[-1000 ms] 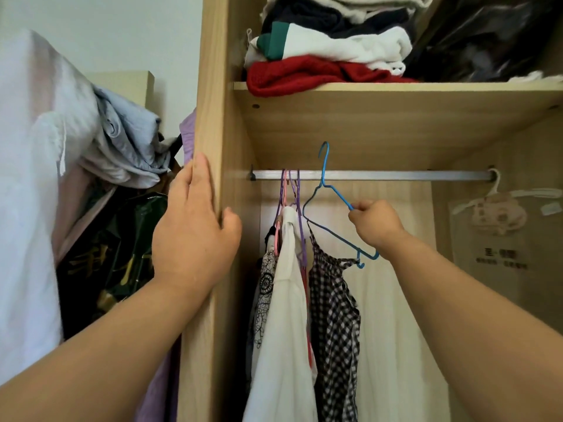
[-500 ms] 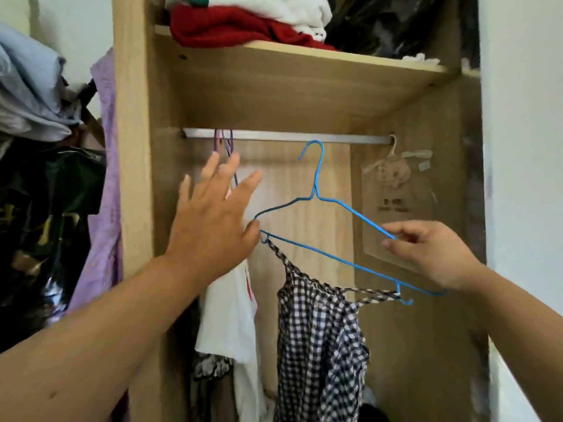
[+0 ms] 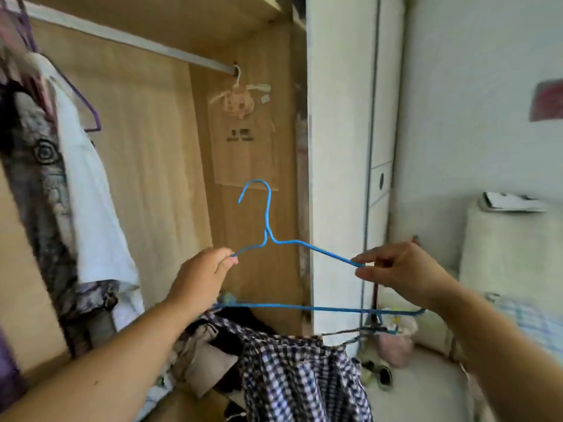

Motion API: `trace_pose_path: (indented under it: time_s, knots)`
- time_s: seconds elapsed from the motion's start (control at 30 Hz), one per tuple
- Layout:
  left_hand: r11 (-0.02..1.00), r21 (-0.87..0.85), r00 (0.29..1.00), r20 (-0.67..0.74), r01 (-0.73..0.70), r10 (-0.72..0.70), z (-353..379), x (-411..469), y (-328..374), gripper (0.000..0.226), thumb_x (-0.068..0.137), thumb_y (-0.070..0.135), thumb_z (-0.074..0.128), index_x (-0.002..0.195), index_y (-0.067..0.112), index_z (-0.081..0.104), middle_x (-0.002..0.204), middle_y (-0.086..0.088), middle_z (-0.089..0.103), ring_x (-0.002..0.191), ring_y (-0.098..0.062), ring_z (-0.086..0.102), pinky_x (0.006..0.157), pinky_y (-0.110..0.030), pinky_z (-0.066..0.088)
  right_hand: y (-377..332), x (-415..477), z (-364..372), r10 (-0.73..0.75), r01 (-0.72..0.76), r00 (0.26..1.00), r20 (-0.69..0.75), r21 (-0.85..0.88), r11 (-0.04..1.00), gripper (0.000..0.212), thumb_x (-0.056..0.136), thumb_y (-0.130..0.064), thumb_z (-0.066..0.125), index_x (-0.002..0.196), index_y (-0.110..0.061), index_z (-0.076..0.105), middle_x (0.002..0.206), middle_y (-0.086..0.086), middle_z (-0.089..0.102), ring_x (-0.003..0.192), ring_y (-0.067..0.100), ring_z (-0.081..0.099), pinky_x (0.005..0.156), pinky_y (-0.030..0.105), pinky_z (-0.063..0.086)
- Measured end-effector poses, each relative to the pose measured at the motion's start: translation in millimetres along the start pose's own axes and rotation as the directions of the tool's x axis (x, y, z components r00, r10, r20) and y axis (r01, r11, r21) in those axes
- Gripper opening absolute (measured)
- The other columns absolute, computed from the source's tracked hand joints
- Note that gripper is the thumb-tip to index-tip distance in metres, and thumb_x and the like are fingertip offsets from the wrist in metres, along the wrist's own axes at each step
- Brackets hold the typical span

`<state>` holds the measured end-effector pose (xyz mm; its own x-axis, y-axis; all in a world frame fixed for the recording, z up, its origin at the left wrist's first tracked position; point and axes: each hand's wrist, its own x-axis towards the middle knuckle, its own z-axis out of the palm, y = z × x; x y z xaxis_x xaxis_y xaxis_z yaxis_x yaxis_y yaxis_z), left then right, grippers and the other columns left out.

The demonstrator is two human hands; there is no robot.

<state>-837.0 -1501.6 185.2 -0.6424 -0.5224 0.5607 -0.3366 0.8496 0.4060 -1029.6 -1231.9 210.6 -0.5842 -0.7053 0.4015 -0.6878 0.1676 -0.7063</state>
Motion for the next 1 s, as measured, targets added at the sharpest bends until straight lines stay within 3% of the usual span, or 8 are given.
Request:
trace_pose_path:
  time_s: [0.1, 0.2, 0.37, 0.53, 0.67, 0.8, 0.93, 1.0]
  knots:
    - [0.991, -0.113, 0.992, 0.094, -0.073, 0.084, 22, -29, 0, 0.017, 0.094, 0.019, 0.053, 0.094, 0.016, 0.069, 0.097, -0.006, 0.067, 0.092, -0.028, 0.061, 0.081, -0.037, 0.045, 6, -65, 13, 0.185, -0.188, 0.982, -0.029, -0.153, 0.970, 0.012, 0.078, -0.022, 0.074, 0.083, -0.034, 0.072, 0.053, -0.007, 0.055, 0.048, 0.006, 0.046, 0.054, 0.023, 0.039]
    - [0.957, -0.240, 0.962, 0.178, -0.162, 0.207, 39, -65, 6, 0.015, 0.094, 0.015, 0.054, 0.090, 0.014, 0.069, 0.089, -0.008, 0.062, 0.088, -0.027, 0.058, 0.079, -0.038, 0.043, 5, -141, 31, 0.292, -0.322, 0.945, -0.148, -0.259, 0.910, 0.014, 0.081, -0.021, 0.071, 0.093, -0.027, 0.074, 0.053, -0.016, 0.054, 0.048, -0.005, 0.048, 0.053, 0.011, 0.037]
    - [0.888, -0.335, 0.854, 0.308, -0.316, 0.420, 53, -135, 24, 0.012, 0.092, 0.022, 0.058, 0.091, 0.019, 0.070, 0.078, 0.003, 0.053, 0.082, -0.024, 0.056, 0.075, -0.040, 0.045, -15, -276, 61, 0.535, -0.588, 0.809, -0.244, -0.326, 0.740, 0.013, 0.082, -0.023, 0.068, 0.093, -0.028, 0.072, 0.062, -0.013, 0.056, 0.068, 0.013, 0.057, 0.062, 0.023, 0.040]
    - [0.776, -0.439, 0.682, 0.391, -0.452, 0.618, 64, -201, 81, 0.012, 0.092, 0.028, 0.058, 0.094, 0.024, 0.069, 0.076, 0.011, 0.050, 0.081, -0.014, 0.053, 0.065, -0.030, 0.033, -40, -404, 69, 0.730, -0.791, 0.611, -0.307, -0.209, 0.575, 0.012, 0.081, -0.019, 0.067, 0.080, -0.032, 0.066, 0.063, -0.006, 0.063, 0.054, 0.002, 0.056, 0.053, 0.017, 0.041]
    - [0.657, -0.553, 0.492, 0.438, -0.513, 0.752, 81, -268, 142, 0.013, 0.092, 0.028, 0.057, 0.097, 0.028, 0.069, 0.080, 0.011, 0.051, 0.090, -0.019, 0.056, 0.081, -0.037, 0.043, -63, -513, 66, 0.822, -0.901, 0.412, -0.393, -0.040, 0.432, 0.016, 0.078, -0.016, 0.070, 0.075, -0.031, 0.067, 0.062, -0.006, 0.064, 0.054, 0.005, 0.057, 0.058, 0.018, 0.044]
    - [0.551, -0.663, 0.283, 0.476, -0.507, 0.833, 99, -344, 210, 0.014, 0.093, 0.029, 0.054, 0.095, 0.030, 0.068, 0.081, 0.013, 0.051, 0.091, -0.019, 0.055, 0.083, -0.039, 0.042, -84, -618, 60, 0.875, -0.950, 0.215, -0.433, 0.114, 0.290, 0.022, 0.078, -0.009, 0.070, 0.074, -0.030, 0.066, 0.067, 0.001, 0.068, 0.061, 0.016, 0.061, 0.069, 0.032, 0.051]
    - [0.470, -0.728, 0.058, 0.513, -0.499, 0.856, 110, -424, 284, 0.017, 0.096, 0.036, 0.049, 0.098, 0.031, 0.065, 0.090, 0.005, 0.055, 0.087, -0.017, 0.051, 0.070, -0.032, 0.033, -102, -721, 54, 0.864, -0.951, 0.026, -0.502, 0.255, 0.177, 0.026, 0.078, -0.003, 0.070, 0.070, -0.028, 0.068, 0.055, -0.008, 0.064, 0.056, 0.011, 0.060, 0.063, 0.024, 0.050]
    - [0.438, -0.746, -0.029, 0.521, -0.502, 0.853, 114, -463, 322, 0.019, 0.096, 0.038, 0.047, 0.101, 0.030, 0.064, 0.092, 0.005, 0.054, 0.088, -0.018, 0.050, 0.074, -0.033, 0.037, -105, -765, 53, 0.848, -0.936, -0.064, -0.527, 0.327, 0.133, 0.024, 0.078, -0.002, 0.071, 0.072, -0.025, 0.069, 0.059, -0.005, 0.064, 0.060, 0.016, 0.060, 0.066, 0.028, 0.050]
